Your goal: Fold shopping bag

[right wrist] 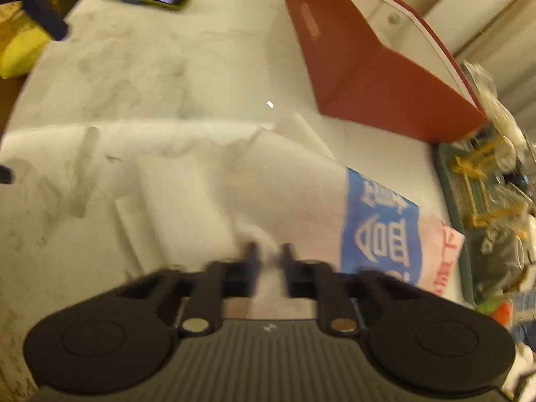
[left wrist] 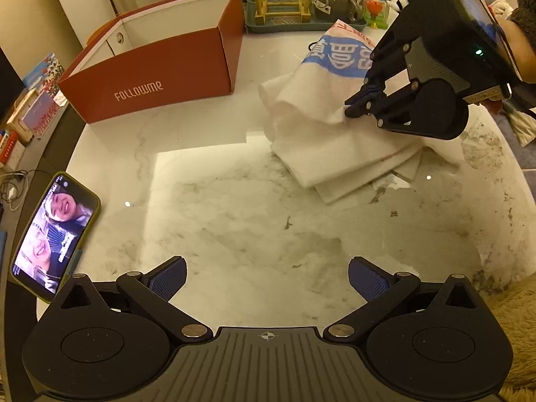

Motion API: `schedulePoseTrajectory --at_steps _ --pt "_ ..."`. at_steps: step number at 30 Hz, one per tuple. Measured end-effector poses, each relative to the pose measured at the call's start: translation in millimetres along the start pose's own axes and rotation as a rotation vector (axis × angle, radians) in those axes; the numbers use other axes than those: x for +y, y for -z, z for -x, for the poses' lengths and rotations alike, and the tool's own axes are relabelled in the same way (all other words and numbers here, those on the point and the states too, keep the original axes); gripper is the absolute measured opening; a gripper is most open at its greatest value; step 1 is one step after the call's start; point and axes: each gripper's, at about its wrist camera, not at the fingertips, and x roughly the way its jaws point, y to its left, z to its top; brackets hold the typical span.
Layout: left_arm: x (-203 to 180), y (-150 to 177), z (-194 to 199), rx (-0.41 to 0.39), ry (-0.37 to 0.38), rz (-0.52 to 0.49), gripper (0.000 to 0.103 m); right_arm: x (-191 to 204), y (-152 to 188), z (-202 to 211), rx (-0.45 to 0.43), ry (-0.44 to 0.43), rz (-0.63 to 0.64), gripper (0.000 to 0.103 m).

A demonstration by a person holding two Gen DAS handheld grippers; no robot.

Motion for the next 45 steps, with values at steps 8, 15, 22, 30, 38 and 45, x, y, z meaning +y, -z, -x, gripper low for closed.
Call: schedulePoseTrajectory --at_steps 8,15,22,30,38,45 --pt "6 6 6 -0.029 0.021 -0.010 0.103 -41 4 78 -0.177 -0.049 -0.311 0.001" --pt "16 5 16 -0.066 -0.013 -0.075 0.103 -49 -50 194 -0.289 0.100 -0.194 0.001" --pt "35 -2 67 -0.204 -0.036 -0.251 0.103 -36 -104 313 -0.341 0.160 -0.025 0.001" --pt "44 -14 67 -0.291 0.002 -0.270 0.103 -32 -113 361 -0.333 0.266 -0.103 0.001" --pt "39 -19 38 -0.209 -0.061 -0.285 0.103 -79 -9 217 0.108 0.210 -0.338 0.002" --pt "16 -19 8 -0.083 -0.075 -0.212 0.103 -72 111 65 0.388 0.059 -0.373 0.003"
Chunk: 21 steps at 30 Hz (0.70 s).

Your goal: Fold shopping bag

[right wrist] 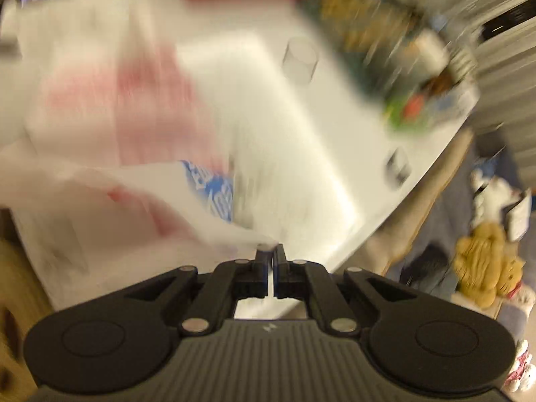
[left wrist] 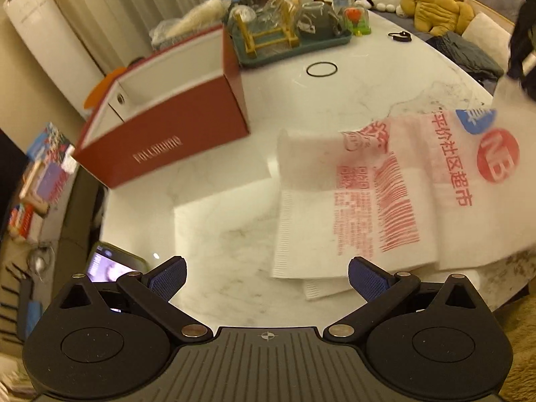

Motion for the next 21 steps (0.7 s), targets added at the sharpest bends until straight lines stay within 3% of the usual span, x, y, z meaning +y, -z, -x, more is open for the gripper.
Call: schedulePoseTrajectory --at_steps 1,3,5,7,9,13,16,17,20,21 --pt "-6 -1 -3 0.015 0.010 0.013 0.103 1 7 -12 -0.005 -0.040 0.028 0.005" --pt "-19 -4 -8 0.030 0.020 0.022 0.103 8 16 -26 0.030 -0.097 0.104 0.031" --pt "-33 -6 -12 0.047 0.009 0.008 0.103 21 20 -18 -0.001 -0.083 0.202 0.042" --pt "-44 -6 -16 0.072 -0.010 -0.014 0.103 33 18 5 -0.092 -0.064 0.325 0.047" --pt "-50 -6 -17 0.094 0.001 -0.020 0.103 38 6 32 -0.181 -0.084 0.356 0.057" --pt "-48 -1 -12 0.113 0.000 0.004 0.103 46 -29 61 -0.328 -0.293 0.264 0.061" --pt "-37 10 -7 0.127 -0.025 0.034 0.103 75 -52 57 -0.352 -0.424 0.268 0.066" --pt "-33 14 -5 0.133 -0.034 0.046 0.103 89 -57 53 -0.335 -0.422 0.309 0.067" --pt "-17 29 1 0.141 -0.053 0.083 0.103 122 -60 37 -0.285 -0.260 0.452 0.067" --pt "-13 35 2 0.144 -0.054 0.095 0.103 124 -60 31 -0.263 -0.246 0.465 0.067"
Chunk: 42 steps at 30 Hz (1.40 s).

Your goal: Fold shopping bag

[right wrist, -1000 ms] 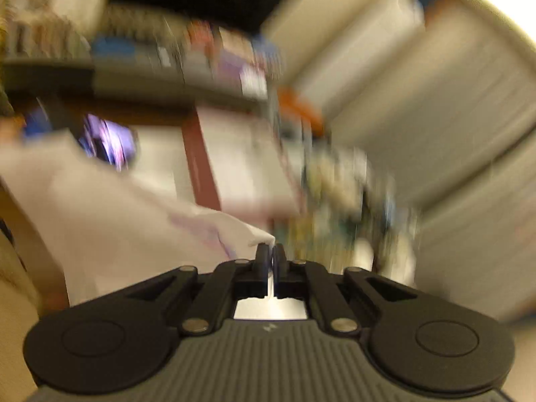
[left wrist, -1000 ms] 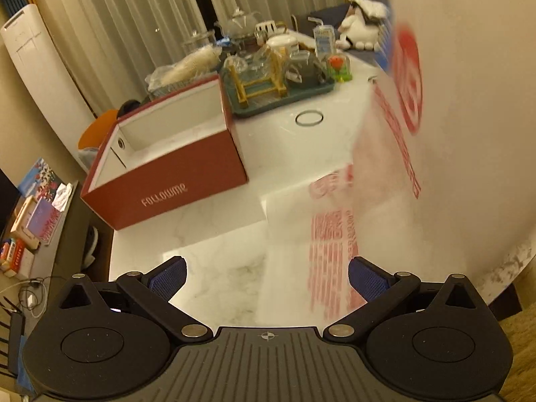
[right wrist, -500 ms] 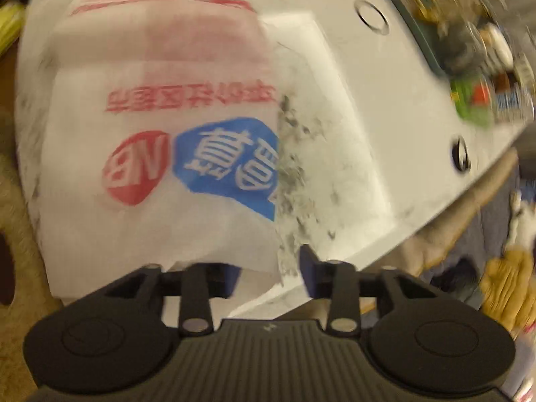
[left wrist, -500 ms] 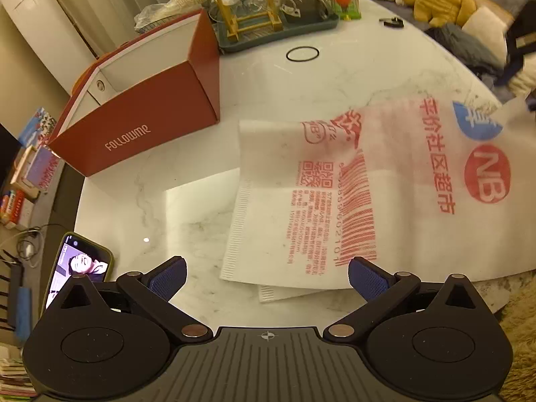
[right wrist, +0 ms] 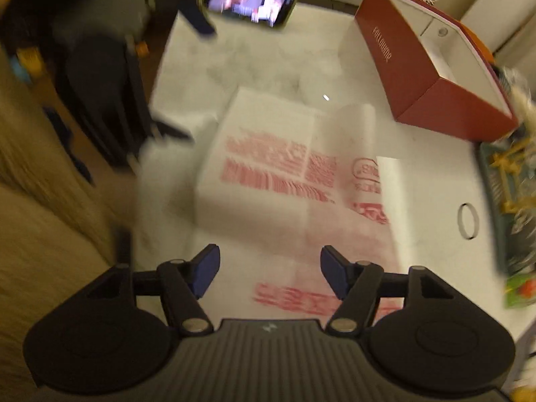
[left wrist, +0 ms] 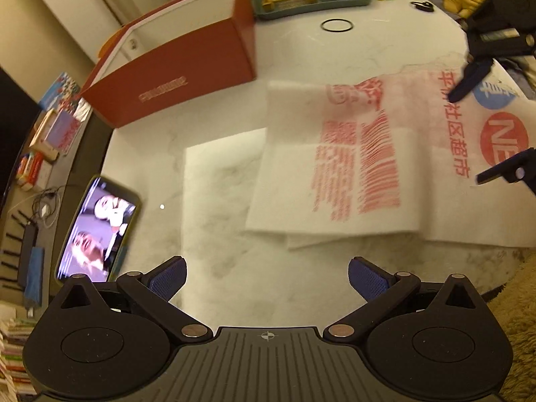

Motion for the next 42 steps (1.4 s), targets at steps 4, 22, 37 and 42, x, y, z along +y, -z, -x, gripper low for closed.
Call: schedulePoseTrajectory --at_steps 4,22,37,42 --pt "16 18 -3 0.012 -0.003 0.024 0.103 -10 8 -3 0.023 -0.082 -0.187 0.063" --pt "59 54 1 -0.080 0.072 -0.024 0.103 79 -68 -43 0.099 0.225 -0.141 0.026" --pt "5 9 2 -0.248 0.258 -0.216 0.103 -9 -60 99 -0.038 0.274 -0.143 0.003" --pt "-38 -32 -26 -0.281 0.328 -0.254 0.103 -47 -52 110 -0.010 0.317 -0.033 0.004"
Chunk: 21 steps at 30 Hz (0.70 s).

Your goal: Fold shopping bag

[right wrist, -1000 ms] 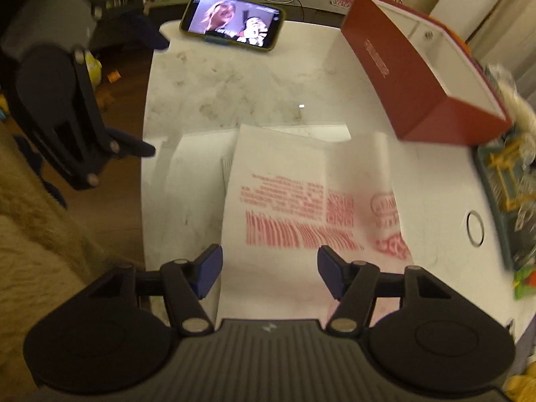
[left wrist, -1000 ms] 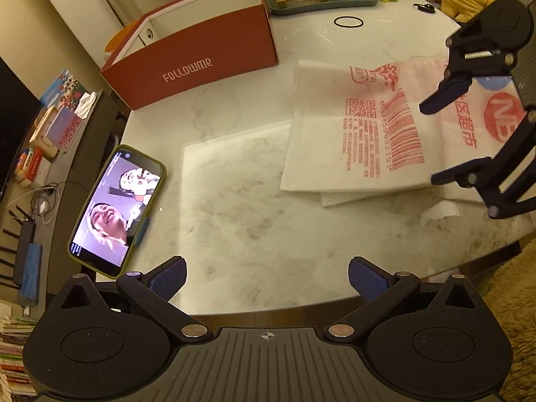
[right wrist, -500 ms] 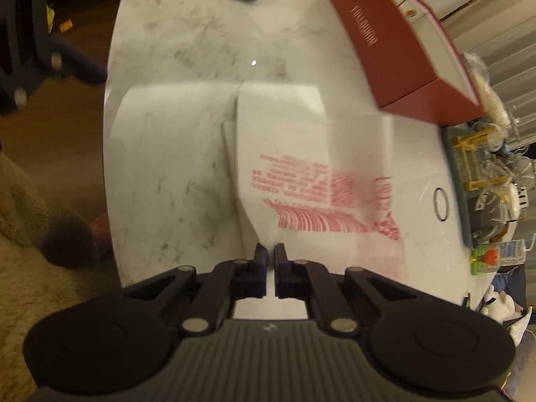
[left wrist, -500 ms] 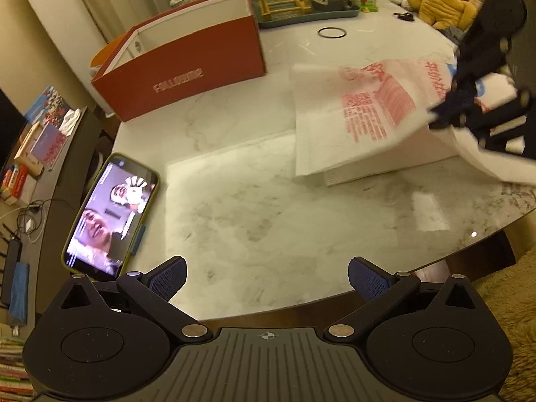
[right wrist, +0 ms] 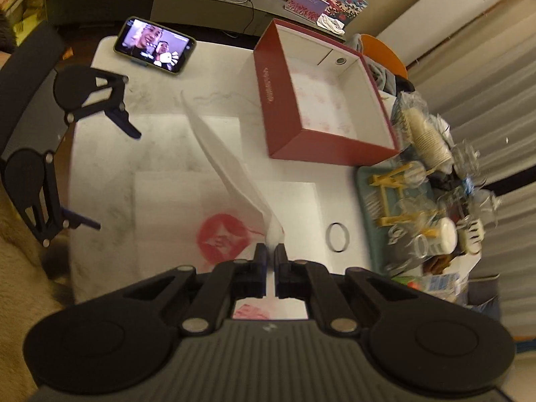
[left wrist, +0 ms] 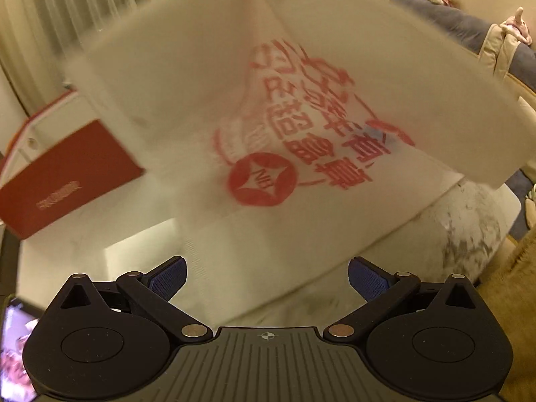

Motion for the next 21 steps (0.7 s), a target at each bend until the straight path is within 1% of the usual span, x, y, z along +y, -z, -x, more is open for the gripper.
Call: schedulePoseTrajectory --at_steps 2,5,6,7,8,9,11,12,15,16,19,21 --pt "-8 -12 -26 0.022 0.026 0.017 0.103 -13 5 -7 0.008 0.018 0.049 0.004" --pt "-19 -26 -63 0.104 0.028 0.062 0.103 -32 14 -25 0.027 0.014 0.097 0.004" --pt "-19 -30 -70 0.109 0.033 0.091 0.103 -37 18 -31 0.032 0.014 0.109 0.004" --pt "-18 -32 -73 0.096 0.042 0.136 0.103 -42 21 -37 0.032 0.014 0.115 0.004" --pt "-18 -34 -75 0.098 0.019 0.170 0.103 -47 25 -42 0.029 0.011 0.115 0.004" --pt "-21 -37 -76 0.125 0.005 0.167 0.103 -53 29 -46 0.024 0.003 0.112 0.004" --pt "-25 -44 -76 0.205 0.029 0.145 0.103 -63 36 -54 0.016 -0.017 0.104 0.005" --pt "-27 -44 -76 0.228 0.041 0.128 0.103 -67 40 -58 0.014 -0.031 0.103 0.006" --pt "-30 -40 -70 0.273 0.061 0.097 0.103 -83 51 -74 0.015 -0.076 0.107 0.006" --pt "-31 -37 -67 0.286 0.065 0.091 0.103 -89 54 -83 0.028 -0.075 0.108 0.006" --pt "-34 -24 -56 0.307 0.071 0.067 0.103 -104 65 -113 0.103 0.017 0.131 0.006" --pt "-34 -14 -47 0.314 0.073 0.063 0.103 -112 74 -131 0.133 0.033 0.177 0.006"
